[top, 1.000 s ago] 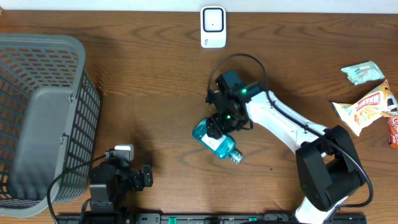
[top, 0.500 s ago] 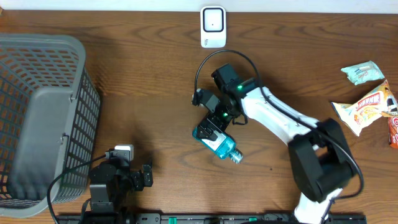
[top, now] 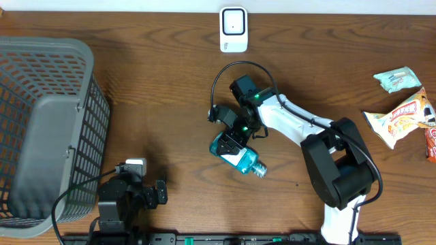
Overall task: Scan the item barcode
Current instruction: 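Lower the bottle onto its side and open the right gripper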
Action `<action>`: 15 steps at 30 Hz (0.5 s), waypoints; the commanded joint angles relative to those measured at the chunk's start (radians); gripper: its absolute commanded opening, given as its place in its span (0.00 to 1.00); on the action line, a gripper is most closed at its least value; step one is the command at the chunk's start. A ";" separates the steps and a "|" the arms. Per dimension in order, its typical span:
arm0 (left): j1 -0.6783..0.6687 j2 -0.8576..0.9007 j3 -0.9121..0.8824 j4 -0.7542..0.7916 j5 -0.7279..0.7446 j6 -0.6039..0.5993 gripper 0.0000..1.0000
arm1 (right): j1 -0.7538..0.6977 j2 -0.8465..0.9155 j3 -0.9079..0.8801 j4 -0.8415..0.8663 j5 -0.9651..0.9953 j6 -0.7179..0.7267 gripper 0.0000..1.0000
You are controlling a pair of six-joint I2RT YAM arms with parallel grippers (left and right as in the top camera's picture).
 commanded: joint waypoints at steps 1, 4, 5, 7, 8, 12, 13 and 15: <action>0.000 -0.002 -0.005 -0.011 0.001 0.010 0.98 | -0.005 0.022 0.006 0.000 -0.047 -0.031 0.61; 0.000 -0.002 -0.005 -0.012 0.001 0.010 0.98 | -0.005 0.022 0.006 0.000 -0.050 -0.036 0.54; 0.000 -0.002 -0.005 -0.011 0.001 0.010 0.98 | -0.005 0.022 0.006 0.000 -0.049 -0.037 0.51; 0.000 -0.002 -0.005 -0.011 0.001 0.010 0.98 | -0.005 0.022 0.006 0.000 -0.049 -0.036 0.46; 0.000 -0.002 -0.005 -0.012 0.001 0.010 0.98 | -0.005 0.022 0.006 0.000 -0.049 -0.036 0.42; 0.000 -0.002 -0.005 -0.012 0.001 0.010 0.98 | -0.005 0.022 0.006 0.000 -0.045 -0.036 0.23; 0.000 -0.002 -0.005 -0.011 0.001 0.010 0.98 | -0.005 0.022 0.008 -0.001 -0.045 -0.036 0.19; 0.000 -0.002 -0.005 -0.012 0.001 0.010 0.98 | -0.006 0.022 0.014 -0.011 -0.045 -0.036 0.10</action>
